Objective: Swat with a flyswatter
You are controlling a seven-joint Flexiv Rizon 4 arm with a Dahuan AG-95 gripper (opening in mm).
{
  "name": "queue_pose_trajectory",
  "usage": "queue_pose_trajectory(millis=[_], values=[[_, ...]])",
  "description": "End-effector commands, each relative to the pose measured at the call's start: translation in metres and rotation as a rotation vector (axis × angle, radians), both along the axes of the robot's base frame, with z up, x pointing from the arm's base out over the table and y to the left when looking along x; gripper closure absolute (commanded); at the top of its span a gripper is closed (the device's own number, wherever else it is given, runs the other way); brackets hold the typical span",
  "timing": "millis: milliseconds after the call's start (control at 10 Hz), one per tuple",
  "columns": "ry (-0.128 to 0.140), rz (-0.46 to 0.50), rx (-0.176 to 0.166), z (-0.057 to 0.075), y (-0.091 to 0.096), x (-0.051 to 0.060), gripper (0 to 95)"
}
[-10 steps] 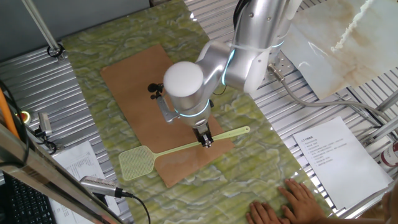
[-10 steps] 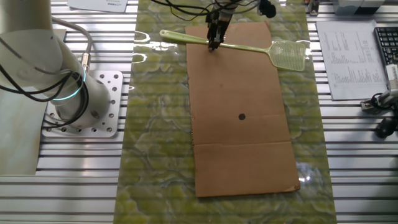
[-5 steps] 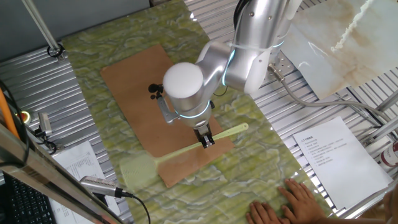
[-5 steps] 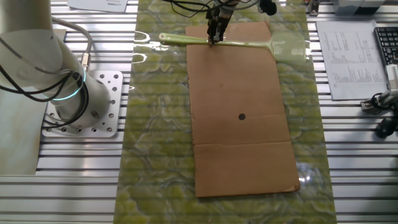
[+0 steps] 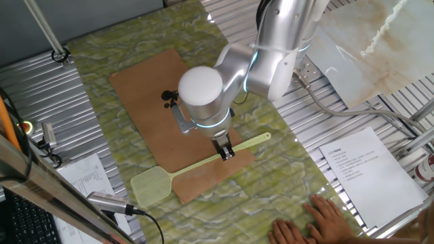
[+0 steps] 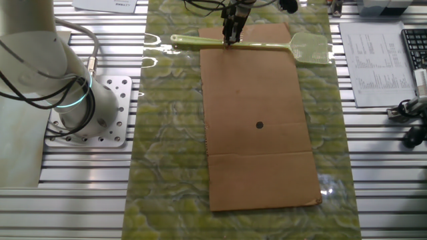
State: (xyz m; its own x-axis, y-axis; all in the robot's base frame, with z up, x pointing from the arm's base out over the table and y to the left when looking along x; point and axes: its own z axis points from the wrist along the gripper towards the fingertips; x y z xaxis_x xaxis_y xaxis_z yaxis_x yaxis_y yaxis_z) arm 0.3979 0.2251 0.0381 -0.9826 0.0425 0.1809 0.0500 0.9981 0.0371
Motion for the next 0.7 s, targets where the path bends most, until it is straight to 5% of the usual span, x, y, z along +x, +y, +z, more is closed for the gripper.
queue_pose_trajectory(millis=[100,400,700], values=[[0.009,0.094,0.011,0.013,-0.002,-0.001,95.0],[0.037,0.294,0.014,0.043,-0.026,0.001,95.0],[0.047,0.523,0.041,0.064,-0.071,0.002,95.0]])
